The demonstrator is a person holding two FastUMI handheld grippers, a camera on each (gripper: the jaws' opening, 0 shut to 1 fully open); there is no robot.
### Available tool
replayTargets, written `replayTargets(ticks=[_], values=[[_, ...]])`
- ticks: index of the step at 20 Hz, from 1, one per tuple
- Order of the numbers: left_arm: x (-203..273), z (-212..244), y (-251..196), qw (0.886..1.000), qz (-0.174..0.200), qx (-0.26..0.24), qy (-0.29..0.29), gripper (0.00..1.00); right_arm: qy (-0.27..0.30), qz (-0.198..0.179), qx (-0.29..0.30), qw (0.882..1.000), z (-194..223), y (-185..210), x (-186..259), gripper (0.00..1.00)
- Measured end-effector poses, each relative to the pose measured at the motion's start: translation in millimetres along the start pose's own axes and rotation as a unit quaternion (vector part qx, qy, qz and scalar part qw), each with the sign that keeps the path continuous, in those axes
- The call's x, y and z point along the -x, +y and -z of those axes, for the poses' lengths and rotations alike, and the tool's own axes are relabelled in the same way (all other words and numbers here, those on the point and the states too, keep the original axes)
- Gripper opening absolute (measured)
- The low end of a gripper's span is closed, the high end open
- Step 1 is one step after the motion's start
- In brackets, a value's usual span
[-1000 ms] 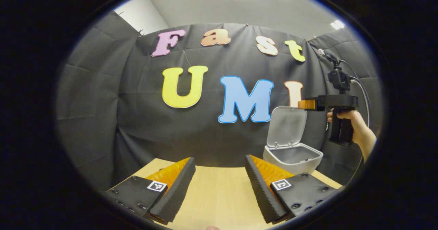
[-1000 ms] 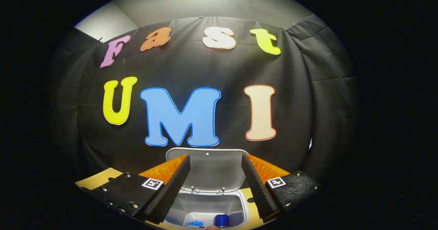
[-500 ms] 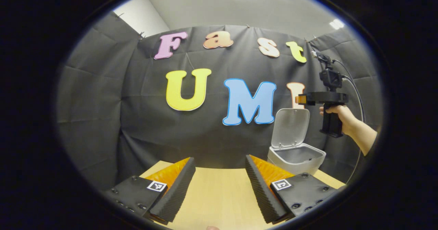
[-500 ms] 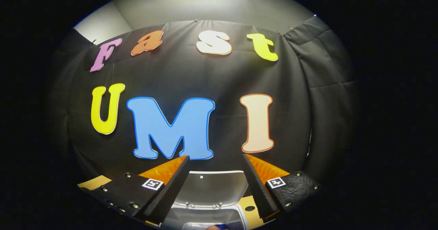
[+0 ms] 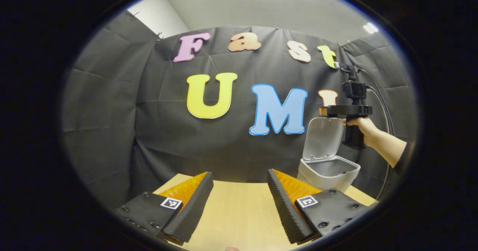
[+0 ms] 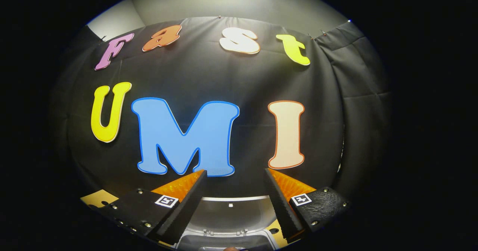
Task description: Press the lid of the desktop garbage bin to open it, pick up the crumpled paper on the desktop and throw it into the bin, then pick up the pop can on the desktop and drop it into the bin, and finally close the garbage bin lid.
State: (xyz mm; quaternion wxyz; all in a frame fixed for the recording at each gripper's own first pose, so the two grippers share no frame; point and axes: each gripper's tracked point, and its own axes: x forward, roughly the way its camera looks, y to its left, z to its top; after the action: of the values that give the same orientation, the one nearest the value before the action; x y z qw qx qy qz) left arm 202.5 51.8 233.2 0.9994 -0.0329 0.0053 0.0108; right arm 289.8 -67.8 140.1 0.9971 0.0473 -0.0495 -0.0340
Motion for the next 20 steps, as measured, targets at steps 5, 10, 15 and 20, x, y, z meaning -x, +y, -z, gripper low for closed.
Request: replayTargets(ticks=[5, 10, 15, 20], values=[[-8, 8, 18, 1.0, 0.009, 0.005, 0.009, 0.96, 0.012, 0.006, -0.011, 1.0, 7, 3, -8, 0.95], [-36, 21, 37, 0.999, 0.042, 0.019, 0.016, 0.96, 0.022, 0.004, -0.019, 1.0, 10, 2, -10, 0.94], [-50, 29, 51, 0.999, 0.027, 0.016, 0.02, 0.96, 0.036, -0.012, -0.032, 0.999, 14, 3, -4, 0.95], [-43, 17, 50, 1.0, 0.025, -0.013, 0.011, 0.96, 0.06, -0.023, -0.032, 0.997, 18, 3, 8, 0.95]])
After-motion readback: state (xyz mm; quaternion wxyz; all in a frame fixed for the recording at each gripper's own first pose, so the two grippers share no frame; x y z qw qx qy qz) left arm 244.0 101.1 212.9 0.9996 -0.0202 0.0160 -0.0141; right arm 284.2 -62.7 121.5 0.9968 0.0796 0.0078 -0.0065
